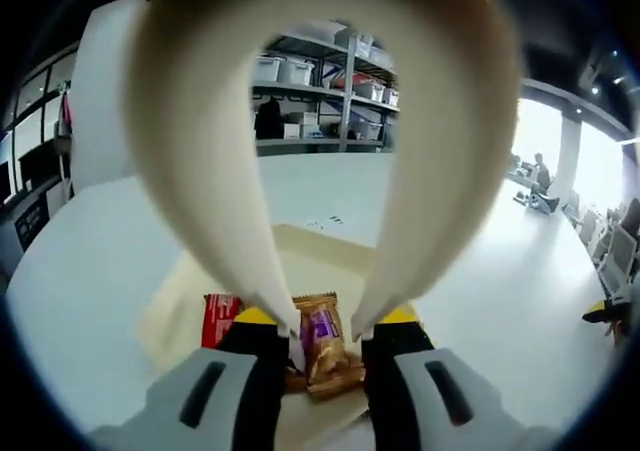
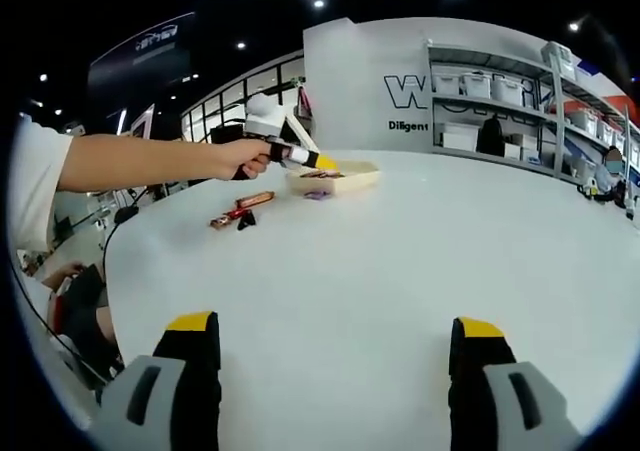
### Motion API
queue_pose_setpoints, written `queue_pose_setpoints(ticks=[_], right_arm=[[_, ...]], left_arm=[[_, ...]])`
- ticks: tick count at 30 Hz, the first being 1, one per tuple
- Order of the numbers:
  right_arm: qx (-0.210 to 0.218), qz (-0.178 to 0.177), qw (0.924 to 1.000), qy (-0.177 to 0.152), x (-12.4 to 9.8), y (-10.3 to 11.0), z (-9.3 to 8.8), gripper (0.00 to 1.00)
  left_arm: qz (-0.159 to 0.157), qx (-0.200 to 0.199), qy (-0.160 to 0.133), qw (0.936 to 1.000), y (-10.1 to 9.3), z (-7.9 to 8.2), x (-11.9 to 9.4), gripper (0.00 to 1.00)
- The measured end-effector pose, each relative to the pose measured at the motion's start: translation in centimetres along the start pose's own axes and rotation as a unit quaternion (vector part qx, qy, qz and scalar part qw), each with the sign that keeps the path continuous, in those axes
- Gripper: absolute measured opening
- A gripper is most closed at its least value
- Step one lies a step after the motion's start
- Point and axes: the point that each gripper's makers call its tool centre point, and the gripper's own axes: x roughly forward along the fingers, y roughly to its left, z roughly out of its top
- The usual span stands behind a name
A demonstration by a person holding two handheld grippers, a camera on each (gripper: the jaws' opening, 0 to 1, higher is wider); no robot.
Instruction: Place the target food into the container with the food tongs after gripping and lifting it, then release it inside without dropping or visibly crushing the food.
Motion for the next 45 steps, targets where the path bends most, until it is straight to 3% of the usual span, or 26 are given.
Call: queue_pose_setpoints(ticks=[13, 25, 29, 45], right_arm=[[-0.019, 0.02, 0.9996, -0.008, 0.0, 2.5, 1.1, 0.94], [-0.029, 0.036, 0.9988, -0.015, 0.0, 4.6, 1.3, 0.94], [-0.033, 0.041, 0.9985, -0.016, 0.1, 5.2, 1.5, 0.94], [-0.037, 0.046, 0.9981, -0.016, 0.1, 5.7, 1.4, 0.93]], left_arm=[[-0.003, -0.001, -0.018, 0.9998, -0.4, 0.6, -5.2, 0.27], [0.022, -0.003, -0.025, 0.9994, 0.1, -2.5, -9.2, 0.27], [0.028, 0.009, -0.022, 0.9993, 0.4, -3.3, -9.8, 0.27], [0.037, -0.021, -0.012, 0.999, 0.7, -6.3, -10.6, 0.28]])
